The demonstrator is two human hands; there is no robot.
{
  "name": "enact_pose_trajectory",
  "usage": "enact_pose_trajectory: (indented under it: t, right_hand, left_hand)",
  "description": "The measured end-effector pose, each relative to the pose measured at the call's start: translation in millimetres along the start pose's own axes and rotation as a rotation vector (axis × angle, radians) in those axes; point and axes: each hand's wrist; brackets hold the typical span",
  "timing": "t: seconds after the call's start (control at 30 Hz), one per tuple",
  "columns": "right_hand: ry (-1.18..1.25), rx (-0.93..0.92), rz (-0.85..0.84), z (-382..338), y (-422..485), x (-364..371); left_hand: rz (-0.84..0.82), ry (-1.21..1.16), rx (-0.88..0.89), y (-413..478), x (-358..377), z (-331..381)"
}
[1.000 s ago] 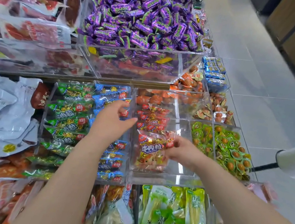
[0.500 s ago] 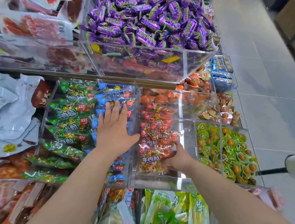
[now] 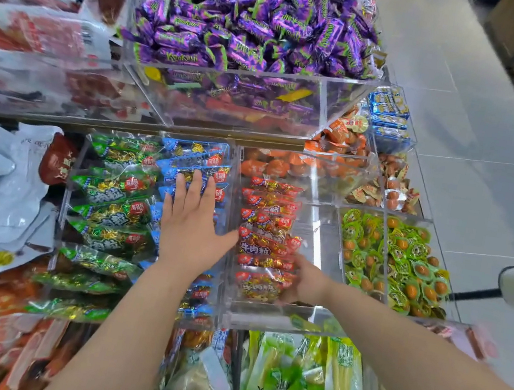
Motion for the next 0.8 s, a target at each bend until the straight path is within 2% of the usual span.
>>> enact_pose_trajectory:
  t: [0.1,0.23,0.37,0.5,0.57,0.63,0.7,0.8]
  right_hand:
    - [0.103,-0.043,-0.027,-7,-1,-11]
    - [0.21,-0.156,0.118,-20,-9,-25]
    - [0.012,-0.255,0.208,-31,-1,-17]
    - [-0.176,-0.255,0.298,-47,10,-14]
    - [-0.035,-0.247,0.24,-43,12,-14]
    - [0.316,-0.176,0.201,-35,12,-17]
    - [0.599,-0.055,0.232,-30,16,-21]
    - [0.699,-0.022,0.147,-43,19,-15]
  left_hand:
    - [0.002,-0.009,0.0,-1,1,-1]
    - [0.015,-0.012,0.005,-1,1,-1]
    - [0.013,0.0,0.0,-2,2,0]
    - [0.019,0.005,0.0,-2,1,1]
    - [0.021,0.008,0.001,-2,1,1]
    - [0.02,0.012,0.002,-2,1,1]
    - [0.022,0.015,0.001,-2,1,1]
    - [0.02,0.016,0.004,-2,1,2]
Point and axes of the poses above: each hand's wrist, its own y-axis towards the middle knuckle, its own x-axis out of the palm, z = x × y, and after that the axes turned 13 degrees about x, right-handed
